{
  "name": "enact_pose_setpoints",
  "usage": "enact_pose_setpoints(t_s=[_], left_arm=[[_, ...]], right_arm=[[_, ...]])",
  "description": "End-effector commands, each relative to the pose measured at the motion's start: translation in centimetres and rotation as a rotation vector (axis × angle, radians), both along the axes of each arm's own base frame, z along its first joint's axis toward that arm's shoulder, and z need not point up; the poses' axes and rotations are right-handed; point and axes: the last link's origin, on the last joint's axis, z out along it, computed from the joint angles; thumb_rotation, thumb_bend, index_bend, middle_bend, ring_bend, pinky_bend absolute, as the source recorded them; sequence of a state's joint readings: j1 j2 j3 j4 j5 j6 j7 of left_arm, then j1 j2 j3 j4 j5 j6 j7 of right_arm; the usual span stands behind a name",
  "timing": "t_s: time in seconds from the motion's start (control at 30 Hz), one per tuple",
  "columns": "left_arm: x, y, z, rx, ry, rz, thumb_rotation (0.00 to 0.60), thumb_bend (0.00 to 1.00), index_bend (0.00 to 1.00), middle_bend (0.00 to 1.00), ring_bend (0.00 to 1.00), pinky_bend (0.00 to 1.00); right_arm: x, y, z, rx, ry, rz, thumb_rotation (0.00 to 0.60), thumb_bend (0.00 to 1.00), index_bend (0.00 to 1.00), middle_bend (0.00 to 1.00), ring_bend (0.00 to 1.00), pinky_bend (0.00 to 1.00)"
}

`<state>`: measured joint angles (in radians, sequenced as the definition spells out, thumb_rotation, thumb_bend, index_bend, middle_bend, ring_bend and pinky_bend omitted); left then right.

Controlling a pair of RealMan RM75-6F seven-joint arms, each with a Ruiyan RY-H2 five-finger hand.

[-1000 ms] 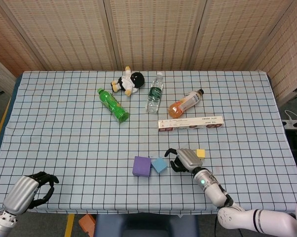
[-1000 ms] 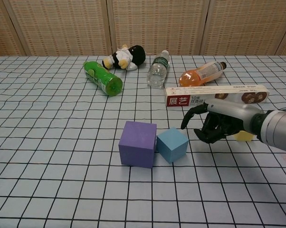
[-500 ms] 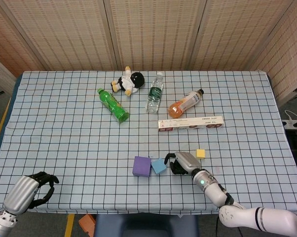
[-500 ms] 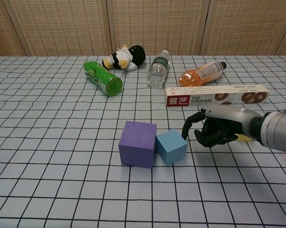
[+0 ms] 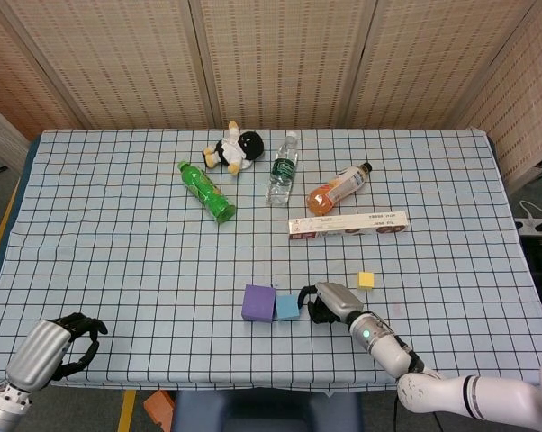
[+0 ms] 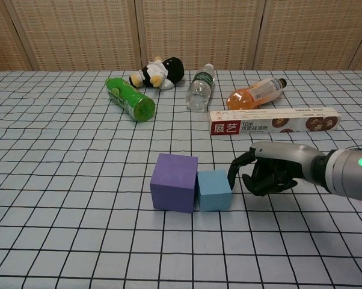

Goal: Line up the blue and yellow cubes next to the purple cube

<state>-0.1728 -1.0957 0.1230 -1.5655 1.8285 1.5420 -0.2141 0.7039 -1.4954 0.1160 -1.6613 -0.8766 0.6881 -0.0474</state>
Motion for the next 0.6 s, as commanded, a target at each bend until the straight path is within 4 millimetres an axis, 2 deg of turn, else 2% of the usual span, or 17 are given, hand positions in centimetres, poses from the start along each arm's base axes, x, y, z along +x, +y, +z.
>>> enact_pose_setpoints(t_s=[0.03,0.6], left_arm=[[0.00,-0.01,0.03,0.001,-0.001,0.000,0.600,0.48,0.46,0.56,0.45,0.66],[0.00,-0.02,0.09,0.001,-0.002,-0.003,0.600,0.48,0.47,0.57,0.45,0.66]], right_arm=[[0.03,0.12,-0.35,0.018,-0.005,-0.005,0.600,0.69,0.46,1.00,0.85,1.00],[0.20,0.13,-0.99,0.026,-0.029,-0.002,0.600,0.69,0.46,1.00,0.85,1.00]])
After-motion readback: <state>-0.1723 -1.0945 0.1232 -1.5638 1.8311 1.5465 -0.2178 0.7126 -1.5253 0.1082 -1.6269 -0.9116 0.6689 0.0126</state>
